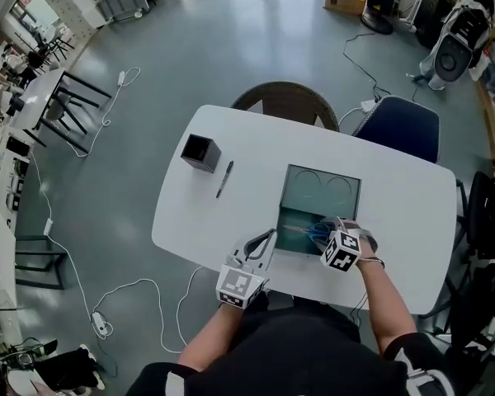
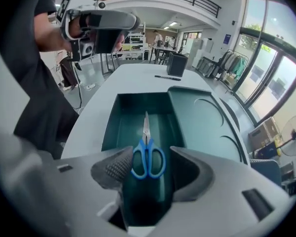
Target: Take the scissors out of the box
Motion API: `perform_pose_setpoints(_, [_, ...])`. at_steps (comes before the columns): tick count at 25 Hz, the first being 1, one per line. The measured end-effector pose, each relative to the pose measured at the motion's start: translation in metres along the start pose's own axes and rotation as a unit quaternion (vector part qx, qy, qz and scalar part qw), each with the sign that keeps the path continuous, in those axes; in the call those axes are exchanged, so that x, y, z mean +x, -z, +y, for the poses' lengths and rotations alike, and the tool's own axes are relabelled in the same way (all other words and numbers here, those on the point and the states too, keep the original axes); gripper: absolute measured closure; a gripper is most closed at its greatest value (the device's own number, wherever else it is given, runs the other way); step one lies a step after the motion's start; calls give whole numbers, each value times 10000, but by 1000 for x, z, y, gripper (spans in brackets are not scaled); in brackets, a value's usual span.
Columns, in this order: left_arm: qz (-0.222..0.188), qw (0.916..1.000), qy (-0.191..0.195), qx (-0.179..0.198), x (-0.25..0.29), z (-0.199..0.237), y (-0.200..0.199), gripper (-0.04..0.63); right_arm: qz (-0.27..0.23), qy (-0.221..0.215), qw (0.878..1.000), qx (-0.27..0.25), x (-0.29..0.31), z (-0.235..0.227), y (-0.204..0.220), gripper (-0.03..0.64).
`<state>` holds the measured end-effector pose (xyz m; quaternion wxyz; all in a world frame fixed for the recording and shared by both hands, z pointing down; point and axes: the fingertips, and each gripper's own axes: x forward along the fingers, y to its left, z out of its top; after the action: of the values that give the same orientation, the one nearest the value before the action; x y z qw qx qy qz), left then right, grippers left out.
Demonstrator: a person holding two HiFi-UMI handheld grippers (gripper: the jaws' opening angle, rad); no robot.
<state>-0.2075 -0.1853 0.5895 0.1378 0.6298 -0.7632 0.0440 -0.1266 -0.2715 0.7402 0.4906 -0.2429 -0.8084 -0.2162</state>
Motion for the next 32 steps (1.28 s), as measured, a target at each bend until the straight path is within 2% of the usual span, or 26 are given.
perform_pose_setpoints(7, [58, 9999, -129, -78, -6, 7, 7, 583, 566, -205, 9980, -213, 25, 11, 11, 406])
perform_pose_setpoints(12, [21, 9999, -149, -69, -7, 10, 6, 583, 787, -209, 9963, -283, 35, 10, 11, 426])
perform_pose_setpoints(18, [29, 9998, -156, -70, -7, 12, 6, 583, 912, -281, 9951, -269, 42, 10, 12, 481])
perform_pose_setpoints(24, [7, 9999, -97, -82, -5, 13, 8, 583, 912, -479, 9945, -167, 44, 11, 10, 505])
perform_pose_setpoints(32, [-56, 10000, -40, -65, -4, 8, -1, 583, 935, -489, 9943, -164, 40, 14, 10, 524])
